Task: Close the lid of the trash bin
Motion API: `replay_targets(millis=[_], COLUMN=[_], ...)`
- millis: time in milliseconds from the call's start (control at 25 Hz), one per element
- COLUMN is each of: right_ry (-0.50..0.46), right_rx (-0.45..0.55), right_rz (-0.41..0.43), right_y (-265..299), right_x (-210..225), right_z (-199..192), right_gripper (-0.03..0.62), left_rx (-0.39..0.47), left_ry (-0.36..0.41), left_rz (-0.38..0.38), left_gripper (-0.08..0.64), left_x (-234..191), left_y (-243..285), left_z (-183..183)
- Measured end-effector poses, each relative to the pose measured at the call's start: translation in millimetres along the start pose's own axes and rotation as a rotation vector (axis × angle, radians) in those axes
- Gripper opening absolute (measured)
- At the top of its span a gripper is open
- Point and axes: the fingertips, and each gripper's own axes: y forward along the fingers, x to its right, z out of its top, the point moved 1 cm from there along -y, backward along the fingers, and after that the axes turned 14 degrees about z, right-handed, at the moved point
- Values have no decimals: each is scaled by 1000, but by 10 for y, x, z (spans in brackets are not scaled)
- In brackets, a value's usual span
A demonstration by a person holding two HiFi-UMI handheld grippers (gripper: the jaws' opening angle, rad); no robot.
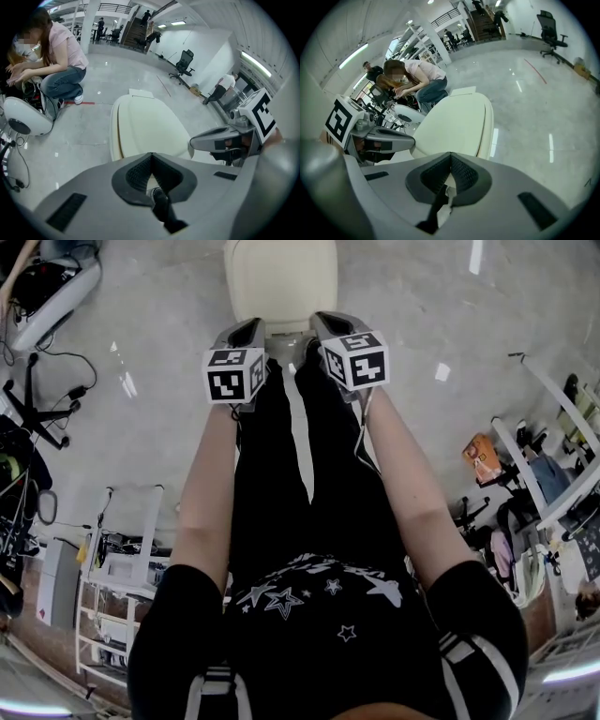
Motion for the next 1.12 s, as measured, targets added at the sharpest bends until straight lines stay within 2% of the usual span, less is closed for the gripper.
replay_targets(millis=[320,560,1120], right_ry=[-15,16,7], right_rx=[-51,-31,-42], right_rz=[-52,-64,-82], right_y=[193,169,222], right_x=[97,127,145], right_z=[-83,-93,-105], right_gripper=[6,6,6], left_rx=[-64,-62,-77], left_ry=[26,34,72], left_rz=[-7,-21,-37], left_gripper=[11,11,11], left_x=[-18,15,-7], left_y=[186,201,254], left_z=[-159,-173,-191])
